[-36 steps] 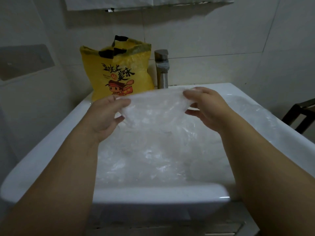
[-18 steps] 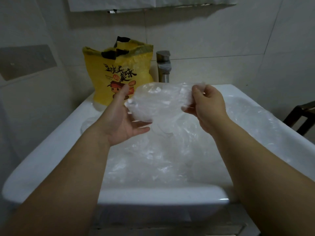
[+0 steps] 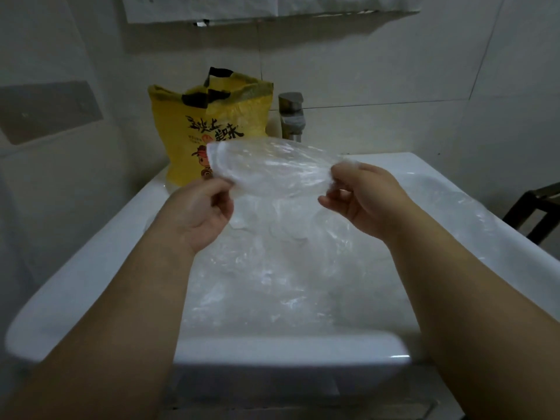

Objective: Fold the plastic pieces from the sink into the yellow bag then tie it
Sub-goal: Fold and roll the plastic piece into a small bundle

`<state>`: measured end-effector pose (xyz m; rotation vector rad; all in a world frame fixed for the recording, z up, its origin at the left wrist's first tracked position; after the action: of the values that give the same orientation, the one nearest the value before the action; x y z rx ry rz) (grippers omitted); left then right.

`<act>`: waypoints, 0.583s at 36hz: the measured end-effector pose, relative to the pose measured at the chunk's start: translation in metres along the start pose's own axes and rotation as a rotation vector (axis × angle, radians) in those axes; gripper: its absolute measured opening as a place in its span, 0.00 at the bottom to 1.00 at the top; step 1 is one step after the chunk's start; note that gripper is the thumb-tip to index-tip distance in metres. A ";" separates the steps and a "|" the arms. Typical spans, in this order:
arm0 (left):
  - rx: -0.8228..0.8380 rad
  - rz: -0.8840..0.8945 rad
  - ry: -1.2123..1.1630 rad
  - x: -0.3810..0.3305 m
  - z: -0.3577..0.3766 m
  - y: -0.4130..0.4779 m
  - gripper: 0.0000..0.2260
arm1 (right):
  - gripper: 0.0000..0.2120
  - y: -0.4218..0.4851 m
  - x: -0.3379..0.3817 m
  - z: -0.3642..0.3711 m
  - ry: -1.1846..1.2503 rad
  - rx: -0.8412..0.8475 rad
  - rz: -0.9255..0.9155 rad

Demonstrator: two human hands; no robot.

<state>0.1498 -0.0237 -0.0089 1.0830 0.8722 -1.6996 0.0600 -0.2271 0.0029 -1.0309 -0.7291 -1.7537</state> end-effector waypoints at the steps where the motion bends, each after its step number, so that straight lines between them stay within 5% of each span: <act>1: -0.012 0.009 -0.037 -0.001 -0.002 0.002 0.12 | 0.01 -0.002 -0.001 0.004 -0.024 0.054 0.025; 9: 0.040 0.094 -0.113 -0.008 0.006 -0.001 0.11 | 0.09 -0.018 -0.018 0.019 -0.268 0.299 0.291; 21: 0.008 0.178 0.040 -0.012 -0.001 0.004 0.11 | 0.08 -0.023 -0.025 0.017 -0.377 0.277 0.364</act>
<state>0.1565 -0.0199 0.0017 1.1678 0.7711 -1.5399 0.0495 -0.1941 -0.0122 -1.2255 -0.9212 -1.1252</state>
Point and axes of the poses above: each hand's wrist, its own y-axis towards the middle knuckle, its own z-axis out of the palm, x = y × z, the point moved 8 cm from there along y, towards the middle knuckle, and after that the axes turned 8 degrees about y, right-handed, at the moved point
